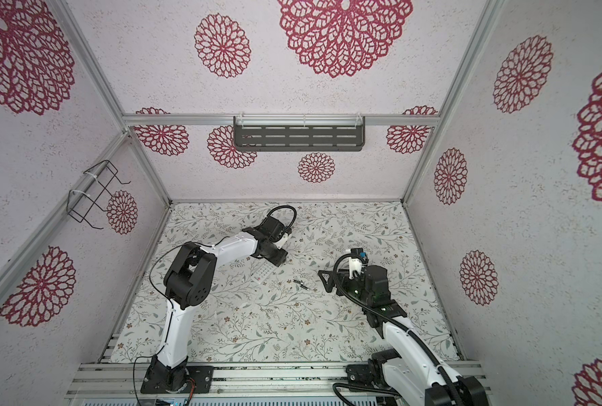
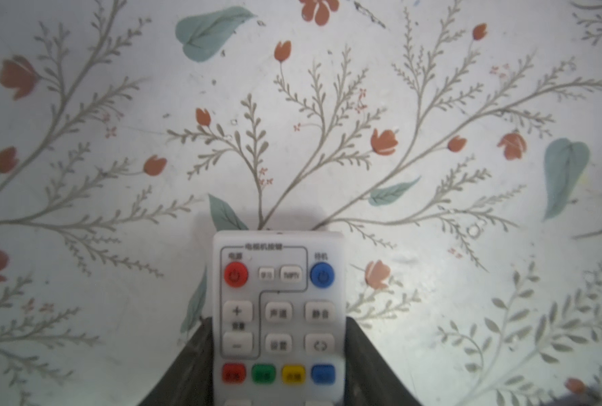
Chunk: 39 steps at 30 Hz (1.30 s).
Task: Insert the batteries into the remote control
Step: 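Close the left gripper on the remote's end and lift it, then raise the remote upright with the left gripper while the right gripper approaches it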
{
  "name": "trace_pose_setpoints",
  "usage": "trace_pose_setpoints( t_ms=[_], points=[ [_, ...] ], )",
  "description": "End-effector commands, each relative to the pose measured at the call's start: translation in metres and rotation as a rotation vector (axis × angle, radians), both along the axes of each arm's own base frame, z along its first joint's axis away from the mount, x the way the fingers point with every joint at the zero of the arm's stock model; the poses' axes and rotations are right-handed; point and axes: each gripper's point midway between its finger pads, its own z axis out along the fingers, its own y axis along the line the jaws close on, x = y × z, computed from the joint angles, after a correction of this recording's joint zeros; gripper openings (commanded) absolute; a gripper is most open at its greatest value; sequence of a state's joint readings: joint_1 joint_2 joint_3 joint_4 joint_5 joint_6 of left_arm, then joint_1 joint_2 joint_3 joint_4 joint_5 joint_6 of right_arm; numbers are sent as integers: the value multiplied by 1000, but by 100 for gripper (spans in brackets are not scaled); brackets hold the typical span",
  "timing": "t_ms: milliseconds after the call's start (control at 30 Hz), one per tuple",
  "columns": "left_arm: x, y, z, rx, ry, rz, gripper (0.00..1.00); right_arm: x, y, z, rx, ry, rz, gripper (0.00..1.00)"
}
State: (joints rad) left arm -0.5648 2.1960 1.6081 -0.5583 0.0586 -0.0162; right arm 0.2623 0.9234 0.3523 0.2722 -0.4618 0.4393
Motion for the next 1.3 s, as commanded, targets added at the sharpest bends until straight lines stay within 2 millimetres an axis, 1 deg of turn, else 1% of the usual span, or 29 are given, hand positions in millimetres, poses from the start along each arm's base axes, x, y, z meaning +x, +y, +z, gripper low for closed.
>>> trace_pose_setpoints(
  t_ms=[0,67,100,167,233,333,367,433,500,667,767,800,900,1033,1267],
  points=[
    [8,-5,64,-226,-54,21,40,-3,16,14,55,-65,89,99],
    [5,-6,89,-356,-66,32,40,-6,24,18,78,-78,129,99],
    [4,-4,111,-425,-89,34,40,-7,28,20,90,-86,147,99],
    [-1,0,131,-511,-101,37,40,-8,36,24,114,-100,182,99],
    [-12,1,154,-617,-98,18,40,-10,47,30,143,-123,227,99],
    [-28,5,184,-754,-111,-16,40,-12,64,48,208,-167,296,99],
    [-32,6,189,-782,-119,-22,40,-13,70,55,230,-184,321,99],
    [-41,10,206,-836,-157,-38,40,-16,88,71,293,-207,394,99],
    [-48,13,217,-871,-183,-54,40,-19,105,81,353,-205,455,99],
    [-65,15,242,-1000,-223,-108,40,-23,141,104,536,-202,576,99],
    [-70,18,255,-1094,-228,-130,40,-26,157,110,630,-200,639,99],
    [-71,19,260,-1126,-230,-138,40,-26,161,110,657,-198,647,99],
    [-75,24,269,-1187,-238,-154,40,-24,175,101,653,-180,663,99],
    [-81,27,276,-1240,-220,-181,39,-22,183,92,632,-179,657,99],
    [-90,23,286,-1364,-164,-249,38,-26,204,100,644,-195,741,99]
  ],
)
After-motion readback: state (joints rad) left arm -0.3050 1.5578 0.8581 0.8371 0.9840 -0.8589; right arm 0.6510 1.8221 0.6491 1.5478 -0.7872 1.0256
